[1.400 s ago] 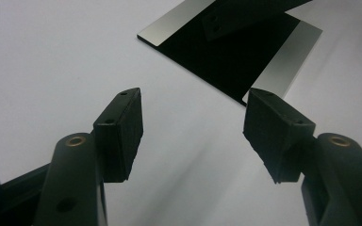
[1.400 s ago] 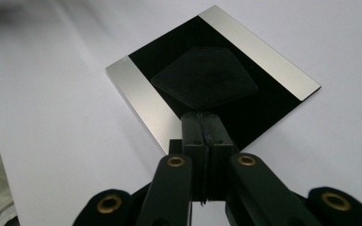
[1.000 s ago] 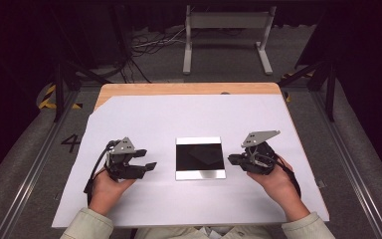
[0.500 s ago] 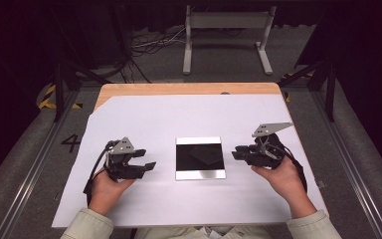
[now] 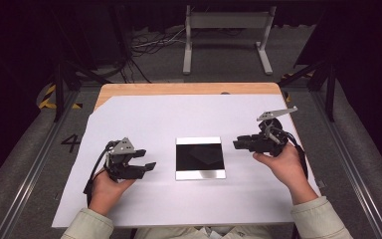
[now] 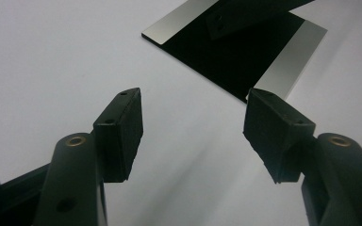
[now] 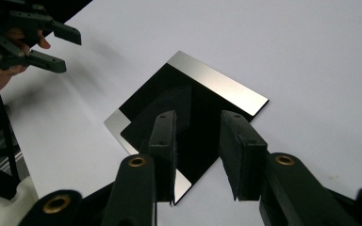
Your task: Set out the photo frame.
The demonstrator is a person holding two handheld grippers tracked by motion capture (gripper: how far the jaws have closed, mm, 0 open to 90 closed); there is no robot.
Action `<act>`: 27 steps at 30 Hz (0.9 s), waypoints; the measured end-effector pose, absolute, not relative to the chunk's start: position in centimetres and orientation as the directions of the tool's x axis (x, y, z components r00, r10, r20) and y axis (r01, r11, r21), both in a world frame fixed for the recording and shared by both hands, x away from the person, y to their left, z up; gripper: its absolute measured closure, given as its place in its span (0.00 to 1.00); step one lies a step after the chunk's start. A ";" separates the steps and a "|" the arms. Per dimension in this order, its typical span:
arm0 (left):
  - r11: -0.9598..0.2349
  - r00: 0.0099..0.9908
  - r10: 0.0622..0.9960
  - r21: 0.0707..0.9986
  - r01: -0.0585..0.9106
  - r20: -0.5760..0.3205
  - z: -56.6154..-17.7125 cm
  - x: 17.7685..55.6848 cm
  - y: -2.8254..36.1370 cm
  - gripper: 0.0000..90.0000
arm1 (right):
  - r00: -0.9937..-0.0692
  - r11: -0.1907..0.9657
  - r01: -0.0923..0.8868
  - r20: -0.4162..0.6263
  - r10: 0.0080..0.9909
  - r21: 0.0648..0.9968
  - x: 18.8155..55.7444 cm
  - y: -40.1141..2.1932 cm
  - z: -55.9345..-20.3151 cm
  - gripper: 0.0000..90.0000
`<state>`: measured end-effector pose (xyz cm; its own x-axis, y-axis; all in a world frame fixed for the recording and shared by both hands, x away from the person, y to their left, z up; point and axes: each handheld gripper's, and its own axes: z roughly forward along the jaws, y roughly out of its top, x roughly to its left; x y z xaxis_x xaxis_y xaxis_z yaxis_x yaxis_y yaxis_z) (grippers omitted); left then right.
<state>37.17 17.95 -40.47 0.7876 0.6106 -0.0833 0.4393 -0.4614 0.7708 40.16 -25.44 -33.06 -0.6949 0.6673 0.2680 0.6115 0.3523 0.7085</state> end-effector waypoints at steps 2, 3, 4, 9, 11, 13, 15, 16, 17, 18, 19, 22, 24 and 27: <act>-0.462 0.788 0.610 0.772 0.437 -0.082 -40.5 37.2 18.0 0.43 | -0.684 0.340 0.626 0.287 0.670 0.702 40.6 -25.4 -33.0 0.72; -0.462 0.789 0.609 0.772 0.437 -0.081 -40.5 37.1 18.0 0.43 | -0.679 0.333 0.635 0.297 0.671 0.697 40.8 -25.4 -33.0 0.71; -0.462 0.788 0.610 0.772 0.437 -0.082 -40.5 37.1 18.0 0.43 | -0.670 0.323 0.648 0.313 0.673 0.690 41.0 -25.4 -33.0 0.71; -0.461 0.785 0.615 0.771 0.439 -0.079 -40.5 36.9 18.2 0.43 | -0.643 0.291 0.687 0.369 0.671 0.666 41.9 -25.4 -33.0 0.68; -0.461 0.783 0.617 0.771 0.440 -0.079 -40.5 36.9 18.3 0.43 | -0.634 0.282 0.698 0.386 0.670 0.658 42.3 -25.4 -33.0 0.67; -0.462 0.784 0.616 0.771 0.438 -0.076 -40.5 36.9 18.3 0.43 | -0.631 0.280 0.702 0.389 0.671 0.655 42.6 -25.5 -32.9 0.67; -0.460 0.781 0.619 0.769 0.445 -0.081 -40.5 36.9 18.3 0.43 | -0.622 0.273 0.715 0.406 0.670 0.644 43.0 -25.5 -33.0 0.66; -0.462 0.782 0.618 0.769 0.442 -0.079 -40.6 36.9 18.3 0.43 | -0.619 0.272 0.719 0.410 0.670 0.640 43.2 -25.5 -33.0 0.66; -0.464 0.783 0.617 0.767 0.444 -0.080 -40.5 36.9 18.2 0.43 | -0.613 0.266 0.725 0.420 0.669 0.635 43.4 -25.5 -33.0 0.66; -0.465 0.784 0.615 0.766 0.444 -0.081 -40.6 36.9 18.2 0.43 | -0.607 0.261 0.732 0.428 0.670 0.629 43.5 -25.5 -33.1 0.66; -0.469 0.786 0.614 0.767 0.439 -0.075 -40.6 36.9 18.2 0.43 | -0.603 0.258 0.737 0.435 0.669 0.625 43.7 -25.6 -33.1 0.65; -0.467 0.786 0.614 0.766 0.442 -0.079 -40.6 37.0 18.1 0.43 | -0.595 0.245 0.746 0.455 0.663 0.619 43.9 -25.6 -33.2 0.65; -0.469 0.786 0.614 0.766 0.439 -0.075 -40.6 37.0 18.0 0.43 | -0.585 0.235 0.756 0.472 0.660 0.611 44.0 -25.6 -33.4 0.64; -0.470 0.788 0.610 0.766 0.439 -0.077 -40.6 37.0 18.0 0.43 | -0.581 0.227 0.762 0.486 0.653 0.606 44.2 -25.4 -33.7 0.63</act>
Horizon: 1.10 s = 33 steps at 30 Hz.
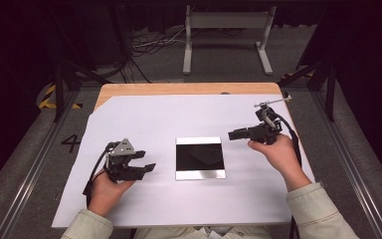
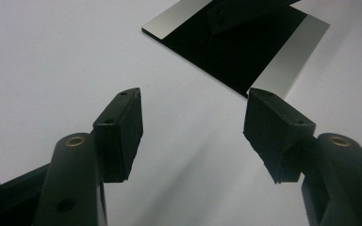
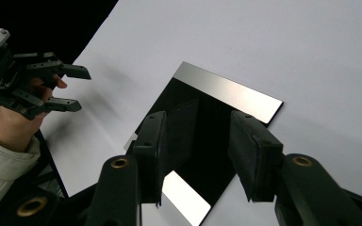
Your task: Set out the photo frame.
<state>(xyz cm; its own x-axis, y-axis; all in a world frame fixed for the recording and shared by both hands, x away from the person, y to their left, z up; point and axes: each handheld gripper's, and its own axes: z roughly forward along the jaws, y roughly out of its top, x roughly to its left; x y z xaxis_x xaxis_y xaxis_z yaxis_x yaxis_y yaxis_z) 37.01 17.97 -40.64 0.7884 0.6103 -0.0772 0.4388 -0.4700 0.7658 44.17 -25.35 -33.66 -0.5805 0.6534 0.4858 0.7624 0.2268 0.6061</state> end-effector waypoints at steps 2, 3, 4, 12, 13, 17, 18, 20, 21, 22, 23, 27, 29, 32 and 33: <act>-0.469 0.787 0.612 0.767 0.438 -0.076 -40.6 37.0 18.0 0.43 | -0.574 0.221 0.768 0.494 0.654 0.601 44.2 -25.2 -33.8 0.62; -0.469 0.787 0.612 0.767 0.438 -0.076 -40.6 37.0 18.0 0.43 | -0.574 0.220 0.769 0.496 0.651 0.601 44.3 -25.1 -34.0 0.62; -0.467 0.786 0.613 0.766 0.441 -0.078 -40.6 36.9 18.0 0.43 | -0.568 0.213 0.775 0.506 0.650 0.595 44.4 -25.1 -34.1 0.62; -0.468 0.786 0.613 0.766 0.441 -0.078 -40.7 37.0 18.0 0.43 | -0.528 0.191 0.816 0.570 0.630 0.545 44.9 -24.6 -35.0 0.58; -0.469 0.787 0.613 0.766 0.440 -0.077 -40.7 37.0 18.0 0.43 | -0.527 0.194 0.818 0.572 0.629 0.541 44.9 -24.5 -35.2 0.58; -0.468 0.787 0.612 0.766 0.441 -0.079 -40.7 37.0 18.0 0.43 | -0.512 0.191 0.832 0.588 0.627 0.521 45.1 -24.3 -35.8 0.58; -0.467 0.787 0.612 0.766 0.441 -0.080 -40.7 37.0 18.0 0.43 | -0.509 0.191 0.836 0.598 0.619 0.514 45.2 -24.3 -36.2 0.57; -0.468 0.787 0.612 0.766 0.441 -0.079 -40.7 37.0 18.0 0.43 | -0.497 0.184 0.845 0.611 0.616 0.502 45.3 -24.2 -36.5 0.55; -0.468 0.787 0.611 0.765 0.442 -0.081 -40.7 37.0 18.0 0.43 | -0.487 0.180 0.852 0.620 0.615 0.491 45.3 -24.1 -36.6 0.54; -0.468 0.787 0.611 0.766 0.442 -0.081 -40.7 37.0 18.0 0.43 | -0.482 0.181 0.857 0.626 0.613 0.483 45.4 -24.0 -36.8 0.54; -0.468 0.787 0.612 0.766 0.441 -0.079 -40.7 37.0 18.0 0.43 | -0.478 0.180 0.860 0.629 0.613 0.478 45.4 -24.0 -36.9 0.54; -0.467 0.786 0.613 0.766 0.442 -0.080 -40.7 37.0 18.0 0.43 | -0.472 0.187 0.866 0.636 0.610 0.463 45.5 -23.7 -37.3 0.53; -0.467 0.787 0.612 0.766 0.442 -0.081 -40.7 37.0 18.0 0.43 | -0.471 0.189 0.868 0.638 0.609 0.460 45.5 -23.5 -37.5 0.53; -0.467 0.787 0.612 0.766 0.441 -0.080 -40.7 37.0 18.0 0.43 | -0.465 0.189 0.872 0.643 0.608 0.452 45.4 -23.3 -37.9 0.52; -0.467 0.786 0.613 0.766 0.441 -0.079 -40.7 37.0 18.0 0.43 | -0.464 0.192 0.873 0.643 0.609 0.448 45.4 -23.2 -38.1 0.52</act>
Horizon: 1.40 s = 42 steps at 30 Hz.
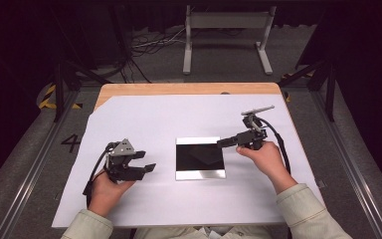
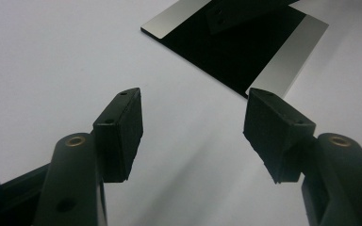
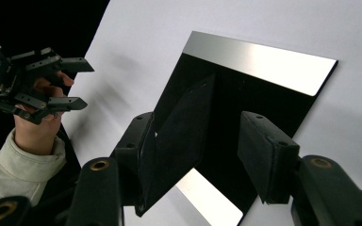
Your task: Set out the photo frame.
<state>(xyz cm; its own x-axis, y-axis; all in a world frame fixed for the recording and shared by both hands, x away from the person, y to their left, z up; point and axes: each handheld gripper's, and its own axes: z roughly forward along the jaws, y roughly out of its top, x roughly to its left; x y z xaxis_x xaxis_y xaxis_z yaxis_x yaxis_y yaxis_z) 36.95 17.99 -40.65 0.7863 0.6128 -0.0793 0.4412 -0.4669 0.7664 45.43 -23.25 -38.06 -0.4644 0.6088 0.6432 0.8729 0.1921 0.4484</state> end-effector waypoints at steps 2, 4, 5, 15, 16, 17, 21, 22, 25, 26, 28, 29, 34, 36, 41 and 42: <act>-0.465 0.786 0.613 0.767 0.443 -0.082 -40.6 36.9 18.0 0.43 | -0.465 0.199 0.874 0.642 0.609 0.444 45.4 -23.1 -38.3 0.52; -0.466 0.786 0.613 0.766 0.442 -0.081 -40.6 36.9 18.0 0.43 | -0.463 0.198 0.875 0.645 0.608 0.442 45.4 -23.1 -38.5 0.52; -0.467 0.787 0.612 0.766 0.441 -0.079 -40.6 37.0 18.0 0.43 | -0.461 0.204 0.877 0.644 0.610 0.435 45.3 -23.0 -38.6 0.52; -0.469 0.789 0.609 0.766 0.440 -0.080 -40.6 37.0 17.9 0.43 | -0.456 0.222 0.885 0.662 0.595 0.410 45.2 -22.2 -39.3 0.52; -0.469 0.789 0.609 0.766 0.440 -0.080 -40.7 37.0 17.9 0.43 | -0.454 0.223 0.886 0.666 0.592 0.406 45.2 -22.1 -39.4 0.52; -0.469 0.789 0.609 0.766 0.440 -0.080 -40.7 37.0 17.9 0.43 | -0.454 0.225 0.886 0.668 0.590 0.405 45.2 -22.0 -39.5 0.52; -0.469 0.789 0.609 0.765 0.441 -0.081 -40.7 37.0 17.9 0.43 | -0.452 0.235 0.889 0.676 0.582 0.392 45.2 -21.7 -39.8 0.52; -0.470 0.789 0.609 0.765 0.441 -0.081 -40.7 37.0 17.9 0.43 | -0.449 0.239 0.891 0.678 0.582 0.386 45.2 -21.6 -39.8 0.52; -0.468 0.789 0.609 0.766 0.440 -0.081 -40.7 37.0 17.9 0.43 | -0.445 0.243 0.894 0.689 0.572 0.376 45.2 -21.4 -40.1 0.52; -0.469 0.790 0.608 0.765 0.440 -0.082 -40.6 37.0 18.0 0.43 | -0.442 0.243 0.896 0.695 0.567 0.372 45.2 -21.3 -40.2 0.52; -0.469 0.790 0.608 0.765 0.440 -0.081 -40.6 37.0 18.0 0.43 | -0.438 0.245 0.898 0.700 0.563 0.365 45.3 -21.2 -40.4 0.52; -0.469 0.790 0.608 0.765 0.441 -0.081 -40.6 37.0 18.0 0.43 | -0.440 0.247 0.898 0.700 0.562 0.365 45.3 -21.1 -40.4 0.52; -0.469 0.789 0.609 0.766 0.439 -0.080 -40.6 37.0 18.0 0.43 | -0.436 0.257 0.900 0.704 0.561 0.353 45.3 -20.9 -40.7 0.54; -0.469 0.789 0.609 0.767 0.439 -0.080 -40.6 37.0 18.0 0.43 | -0.440 0.261 0.898 0.702 0.559 0.355 45.3 -20.8 -40.8 0.55; -0.471 0.790 0.608 0.765 0.439 -0.079 -40.6 37.0 18.0 0.43 | -0.448 0.263 0.894 0.705 0.550 0.363 45.1 -20.7 -40.6 0.63; -0.470 0.790 0.608 0.765 0.439 -0.079 -40.6 37.0 18.0 0.43 | -0.453 0.267 0.892 0.700 0.552 0.366 45.1 -20.7 -40.6 0.64</act>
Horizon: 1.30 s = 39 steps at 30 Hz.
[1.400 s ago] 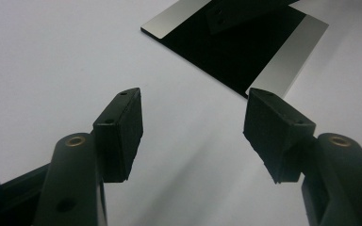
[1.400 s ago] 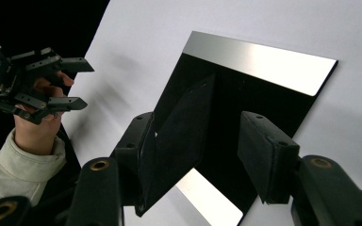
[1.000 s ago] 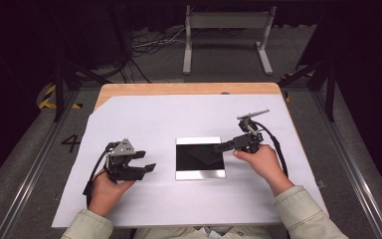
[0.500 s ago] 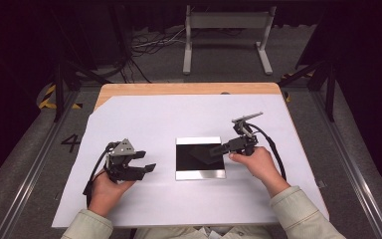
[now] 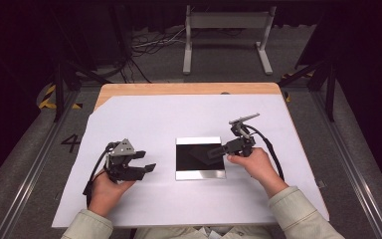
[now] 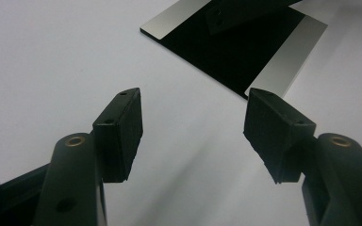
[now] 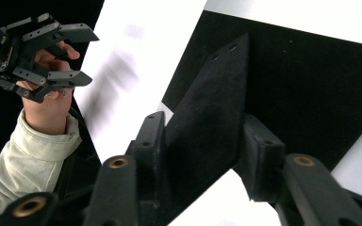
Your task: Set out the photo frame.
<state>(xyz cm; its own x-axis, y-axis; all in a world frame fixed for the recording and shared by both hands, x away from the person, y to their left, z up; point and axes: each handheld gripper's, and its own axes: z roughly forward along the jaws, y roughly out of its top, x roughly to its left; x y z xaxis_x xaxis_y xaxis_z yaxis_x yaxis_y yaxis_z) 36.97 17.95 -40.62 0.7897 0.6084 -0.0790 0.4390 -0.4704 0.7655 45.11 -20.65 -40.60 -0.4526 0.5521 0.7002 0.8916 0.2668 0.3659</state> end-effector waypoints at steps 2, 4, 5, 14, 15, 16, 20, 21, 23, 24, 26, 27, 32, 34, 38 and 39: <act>-0.469 0.789 0.609 0.766 0.439 -0.078 -40.6 37.0 18.0 0.43 | -0.453 0.271 0.892 0.695 0.558 0.363 45.1 -20.6 -40.5 0.64; -0.469 0.789 0.609 0.767 0.438 -0.078 -40.6 37.0 18.0 0.43 | -0.452 0.270 0.892 0.693 0.562 0.363 45.0 -20.6 -40.5 0.65; -0.469 0.789 0.610 0.767 0.438 -0.078 -40.6 37.0 18.0 0.43 | -0.451 0.266 0.892 0.692 0.563 0.365 45.0 -20.6 -40.5 0.65; -0.469 0.788 0.610 0.766 0.439 -0.078 -40.6 37.0 17.9 0.43 | -0.454 0.266 0.891 0.692 0.561 0.369 44.8 -20.7 -40.3 0.70; -0.468 0.788 0.610 0.766 0.440 -0.080 -40.7 37.0 17.9 0.43 | -0.459 0.267 0.888 0.690 0.560 0.374 44.8 -20.7 -40.2 0.71; -0.469 0.788 0.611 0.765 0.441 -0.080 -40.6 37.0 17.9 0.43 | -0.465 0.271 0.885 0.686 0.559 0.379 44.7 -20.6 -40.1 0.72; -0.471 0.789 0.610 0.764 0.441 -0.079 -40.6 37.0 17.9 0.43 | -0.484 0.279 0.875 0.674 0.558 0.397 44.3 -20.5 -39.6 0.75; -0.470 0.788 0.611 0.765 0.440 -0.079 -40.6 37.0 17.9 0.43 | -0.494 0.286 0.869 0.668 0.557 0.404 44.2 -20.5 -39.4 0.75; -0.469 0.788 0.611 0.766 0.440 -0.079 -40.6 37.0 17.9 0.43 | -0.505 0.293 0.862 0.658 0.559 0.413 44.0 -20.4 -39.2 0.76; -0.469 0.788 0.611 0.766 0.440 -0.079 -40.6 37.0 17.9 0.43 | -0.513 0.298 0.858 0.652 0.558 0.419 43.9 -20.4 -39.2 0.76; -0.469 0.788 0.611 0.766 0.441 -0.079 -40.6 37.0 17.9 0.43 | -0.523 0.305 0.851 0.649 0.553 0.427 43.7 -20.4 -39.0 0.78; -0.469 0.788 0.611 0.765 0.440 -0.079 -40.6 37.0 17.9 0.43 | -0.531 0.311 0.847 0.645 0.550 0.432 43.6 -20.4 -38.9 0.78; -0.470 0.787 0.613 0.764 0.441 -0.076 -40.6 37.0 17.9 0.44 | -0.567 0.338 0.823 0.619 0.543 0.456 43.1 -20.3 -38.5 0.80; -0.471 0.787 0.613 0.765 0.440 -0.075 -40.6 37.0 17.9 0.44 | -0.577 0.346 0.816 0.611 0.542 0.463 43.0 -20.3 -38.4 0.81; -0.471 0.787 0.613 0.765 0.439 -0.074 -40.6 37.0 17.9 0.44 | -0.586 0.357 0.810 0.613 0.530 0.465 42.6 -20.4 -38.1 0.85; -0.472 0.786 0.613 0.763 0.441 -0.075 -40.6 37.0 17.9 0.43 | -0.591 0.359 0.806 0.613 0.525 0.470 42.6 -20.4 -38.1 0.87</act>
<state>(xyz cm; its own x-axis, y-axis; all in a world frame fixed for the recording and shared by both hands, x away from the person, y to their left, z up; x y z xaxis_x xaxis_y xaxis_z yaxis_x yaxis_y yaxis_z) 36.96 17.86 -40.64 0.7864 0.6131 -0.0748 0.4408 -0.4723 0.7633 42.59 -20.39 -38.11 -0.5910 0.5245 0.6128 0.8062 0.3594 0.4700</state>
